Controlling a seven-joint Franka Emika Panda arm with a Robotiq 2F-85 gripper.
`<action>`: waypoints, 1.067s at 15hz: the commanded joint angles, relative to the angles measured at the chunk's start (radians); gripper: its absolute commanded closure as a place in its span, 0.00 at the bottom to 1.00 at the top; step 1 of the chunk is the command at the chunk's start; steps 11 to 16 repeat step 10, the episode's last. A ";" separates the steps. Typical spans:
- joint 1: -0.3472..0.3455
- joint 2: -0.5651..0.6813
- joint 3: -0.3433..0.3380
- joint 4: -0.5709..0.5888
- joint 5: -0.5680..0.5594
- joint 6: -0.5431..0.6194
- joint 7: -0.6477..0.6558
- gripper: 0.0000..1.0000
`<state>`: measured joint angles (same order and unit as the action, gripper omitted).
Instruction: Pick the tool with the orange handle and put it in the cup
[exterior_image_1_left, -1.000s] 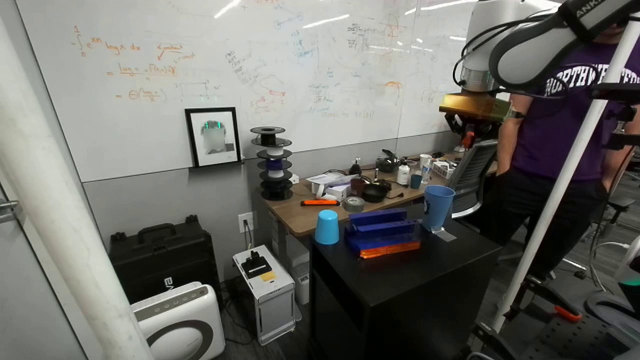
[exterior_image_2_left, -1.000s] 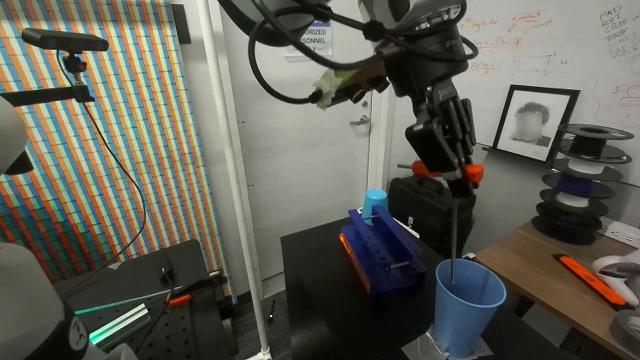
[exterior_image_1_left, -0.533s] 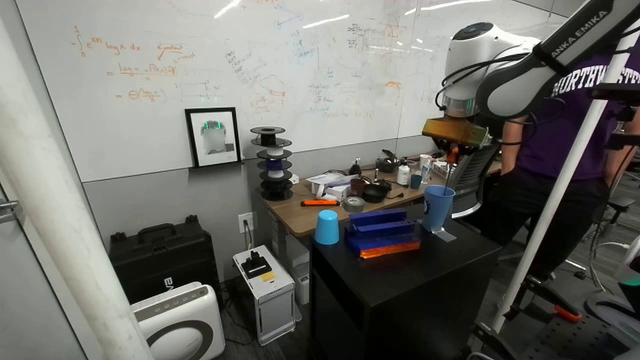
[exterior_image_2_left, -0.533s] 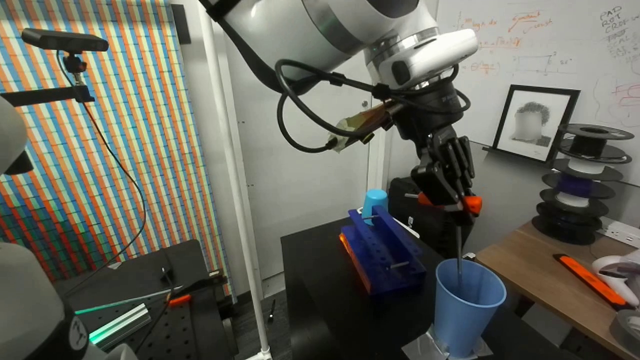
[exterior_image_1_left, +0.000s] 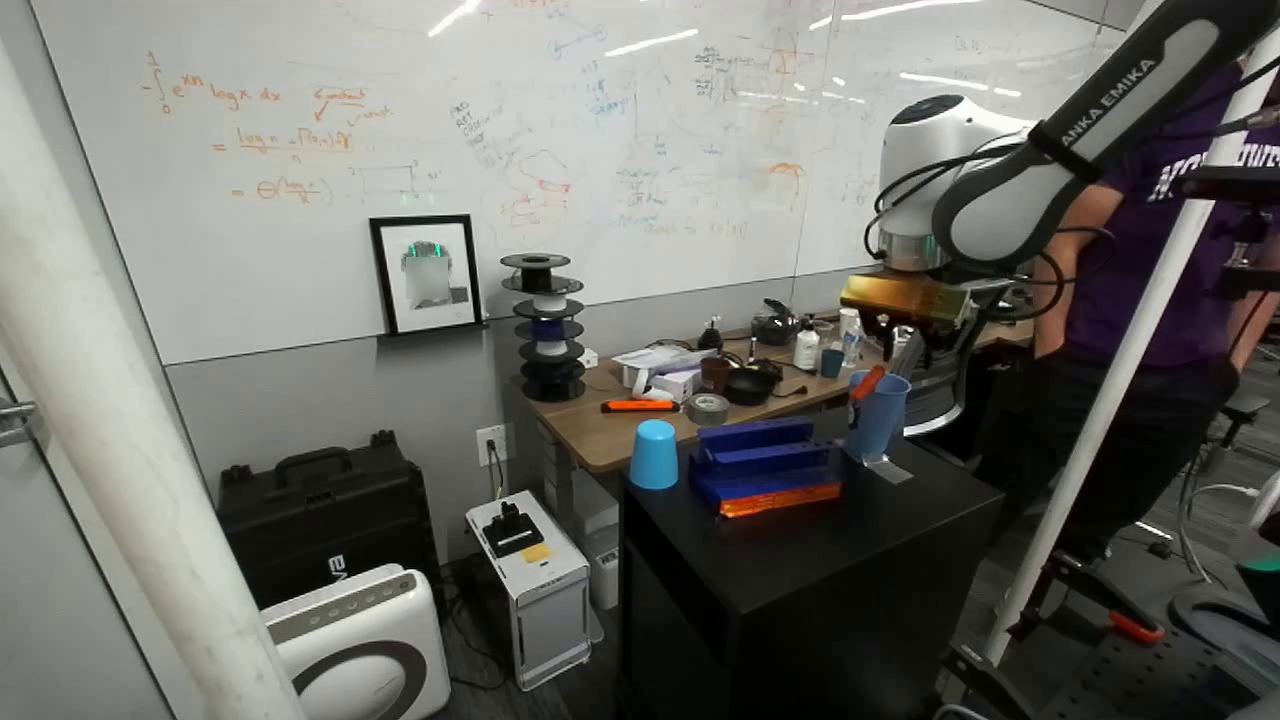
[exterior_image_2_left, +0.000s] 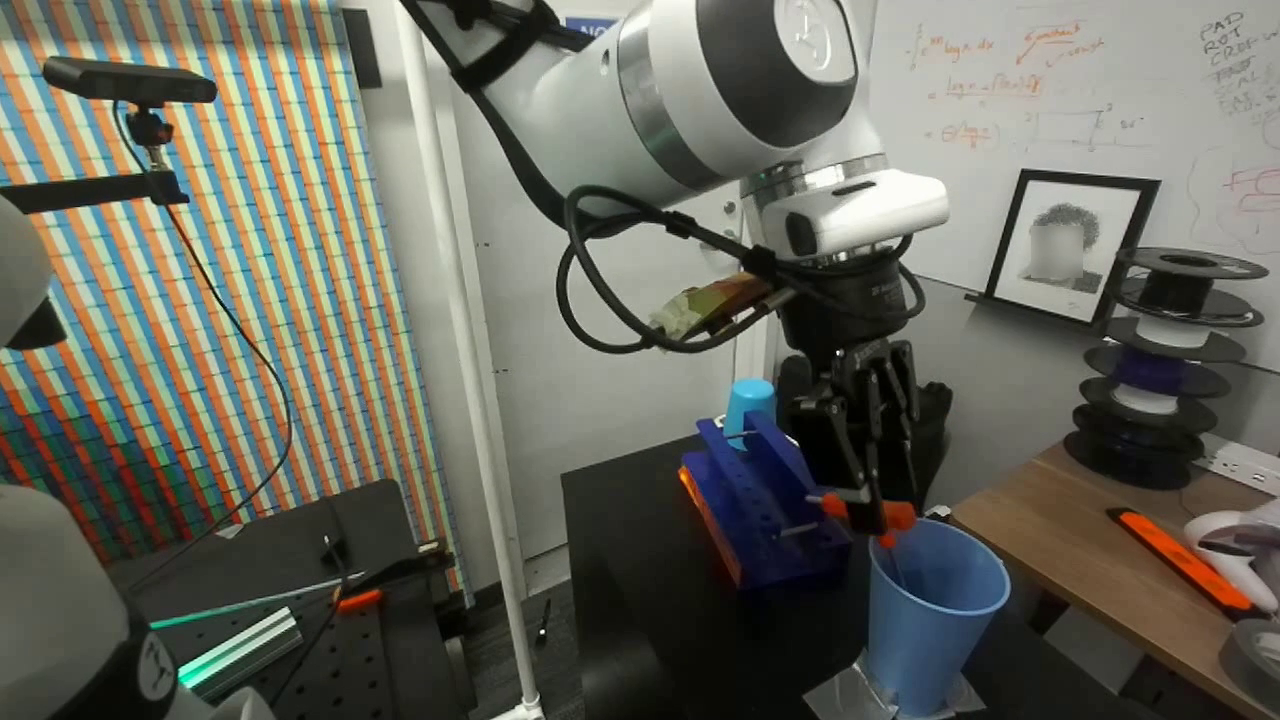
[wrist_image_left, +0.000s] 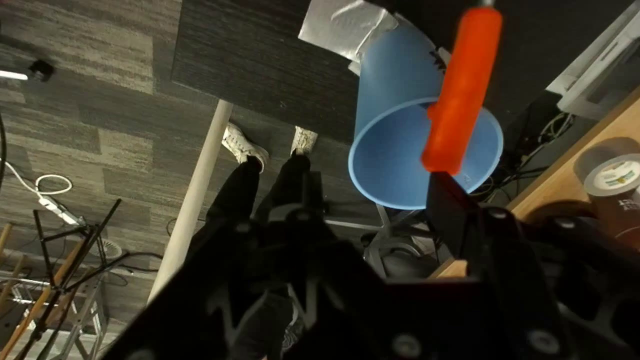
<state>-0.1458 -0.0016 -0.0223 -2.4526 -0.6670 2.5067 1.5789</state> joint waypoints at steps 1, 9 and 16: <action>0.050 -0.160 -0.005 -0.079 0.280 -0.002 -0.272 0.13; 0.110 -0.376 0.045 -0.088 0.671 -0.221 -0.651 0.00; 0.105 -0.388 0.050 -0.093 0.671 -0.222 -0.650 0.00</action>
